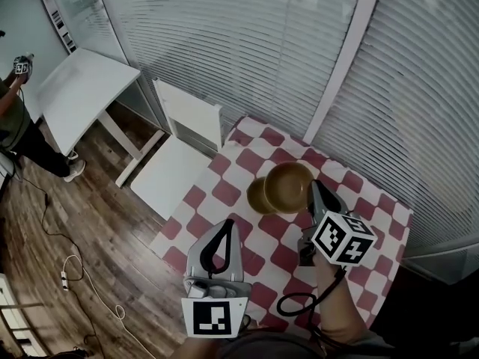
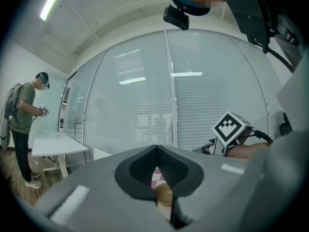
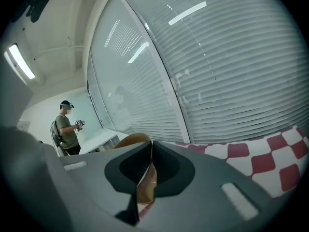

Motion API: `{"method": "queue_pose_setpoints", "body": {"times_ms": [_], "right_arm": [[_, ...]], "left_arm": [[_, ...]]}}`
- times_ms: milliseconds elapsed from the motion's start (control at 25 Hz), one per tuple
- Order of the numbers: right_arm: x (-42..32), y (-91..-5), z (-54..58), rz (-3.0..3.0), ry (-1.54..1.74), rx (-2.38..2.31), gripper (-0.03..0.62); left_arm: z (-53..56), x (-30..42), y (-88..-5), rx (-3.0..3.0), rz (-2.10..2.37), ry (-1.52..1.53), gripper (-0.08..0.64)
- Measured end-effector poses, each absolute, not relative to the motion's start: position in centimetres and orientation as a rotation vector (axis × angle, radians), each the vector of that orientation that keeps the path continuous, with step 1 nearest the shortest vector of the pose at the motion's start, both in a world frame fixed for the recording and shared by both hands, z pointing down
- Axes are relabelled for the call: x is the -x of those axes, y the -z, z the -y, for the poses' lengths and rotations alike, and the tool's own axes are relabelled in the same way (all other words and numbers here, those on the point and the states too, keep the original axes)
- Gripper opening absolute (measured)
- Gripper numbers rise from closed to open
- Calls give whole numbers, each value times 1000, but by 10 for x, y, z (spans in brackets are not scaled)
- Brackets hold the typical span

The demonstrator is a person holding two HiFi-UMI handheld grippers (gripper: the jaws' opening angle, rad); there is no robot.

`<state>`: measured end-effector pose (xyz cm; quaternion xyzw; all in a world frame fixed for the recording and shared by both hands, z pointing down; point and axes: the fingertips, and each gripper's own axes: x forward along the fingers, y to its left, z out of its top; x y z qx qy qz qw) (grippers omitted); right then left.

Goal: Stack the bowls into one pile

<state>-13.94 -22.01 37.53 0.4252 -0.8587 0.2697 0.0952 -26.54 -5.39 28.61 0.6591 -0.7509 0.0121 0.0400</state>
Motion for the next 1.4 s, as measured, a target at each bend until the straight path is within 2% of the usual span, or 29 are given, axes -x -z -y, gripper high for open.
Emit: {"method": "queue_pose_setpoints", "body": {"times_ms": [1400], "right_arm": [[181, -505, 222, 2337, -855, -1187, 39]], "left_arm": [[88, 308, -394, -1881, 2126, -120, 0]]}}
